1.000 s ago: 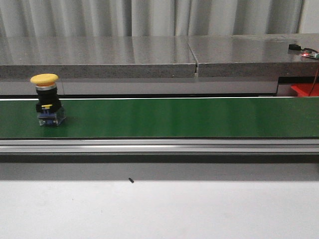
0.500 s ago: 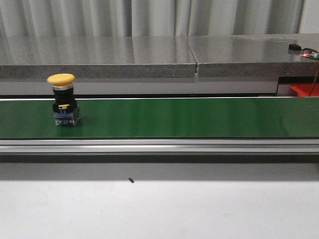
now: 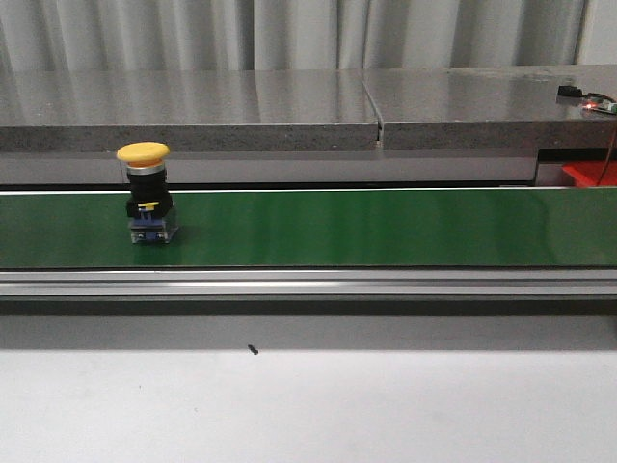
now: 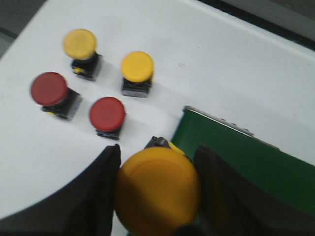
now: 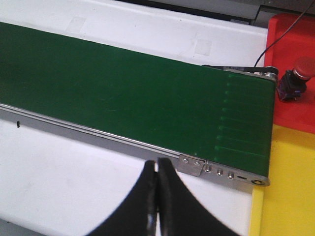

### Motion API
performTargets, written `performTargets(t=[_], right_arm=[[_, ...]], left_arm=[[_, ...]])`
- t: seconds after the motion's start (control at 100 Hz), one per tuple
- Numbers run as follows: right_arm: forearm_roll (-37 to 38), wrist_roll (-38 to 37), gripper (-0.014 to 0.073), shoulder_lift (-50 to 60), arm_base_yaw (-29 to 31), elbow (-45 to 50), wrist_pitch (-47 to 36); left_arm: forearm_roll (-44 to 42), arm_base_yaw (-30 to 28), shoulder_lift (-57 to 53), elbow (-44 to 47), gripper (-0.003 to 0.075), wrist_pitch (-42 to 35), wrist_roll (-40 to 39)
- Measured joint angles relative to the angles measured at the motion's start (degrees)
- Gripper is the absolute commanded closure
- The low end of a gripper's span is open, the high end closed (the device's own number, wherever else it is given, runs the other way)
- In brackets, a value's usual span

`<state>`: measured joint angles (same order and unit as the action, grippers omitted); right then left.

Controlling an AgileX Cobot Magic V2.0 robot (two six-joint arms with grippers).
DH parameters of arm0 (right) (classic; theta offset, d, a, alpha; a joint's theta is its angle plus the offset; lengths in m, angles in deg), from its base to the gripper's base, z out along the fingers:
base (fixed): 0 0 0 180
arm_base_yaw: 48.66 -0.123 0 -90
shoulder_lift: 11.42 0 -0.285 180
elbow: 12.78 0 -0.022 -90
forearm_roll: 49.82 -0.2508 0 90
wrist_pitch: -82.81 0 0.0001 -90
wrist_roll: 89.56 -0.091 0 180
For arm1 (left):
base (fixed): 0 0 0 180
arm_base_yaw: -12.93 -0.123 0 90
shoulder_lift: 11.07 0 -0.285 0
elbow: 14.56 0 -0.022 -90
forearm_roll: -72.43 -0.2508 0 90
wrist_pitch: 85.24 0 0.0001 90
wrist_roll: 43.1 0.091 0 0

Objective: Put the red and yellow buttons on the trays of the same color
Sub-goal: 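Set the second yellow button on the belt with the left gripper and release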

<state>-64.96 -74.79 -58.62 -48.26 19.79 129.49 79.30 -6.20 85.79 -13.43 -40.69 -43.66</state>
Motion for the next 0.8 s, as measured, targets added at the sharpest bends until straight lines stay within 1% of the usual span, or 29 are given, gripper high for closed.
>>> performTargets(t=[0.11,0.27,0.53,0.71,0.75,0.8], right_arm=[[0.0,0.0,0.0661,0.0,0.0,0.0,0.0],[0.0,0.0,0.0661,0.0,0.0,0.0,0.0],[0.0,0.0,0.0661,0.0,0.0,0.0,0.0],[0.0,0.0,0.0661,0.0,0.0,0.0,0.0],[0.0,0.0,0.0661,0.0,0.0,0.0,0.0],[0.0,0.0,0.0661,0.0,0.0,0.0,0.0]], left_arm=[[0.0,3.0,0.76,0.44,0.0585,0.55,0.56],[0.0,5.07,2.06,0.65,0.0584,1.48,0.56],[0.32,5.32,4.91,0.65,0.0584,4.72,0.56],[0.32,5.32,6.4,2.11,0.0581,3.6,0.56],[0.4,5.32,6.67,2.36,0.0575,3.17,0.88],[0.4,5.32,6.65,2.79,0.0548,2.75,0.97]])
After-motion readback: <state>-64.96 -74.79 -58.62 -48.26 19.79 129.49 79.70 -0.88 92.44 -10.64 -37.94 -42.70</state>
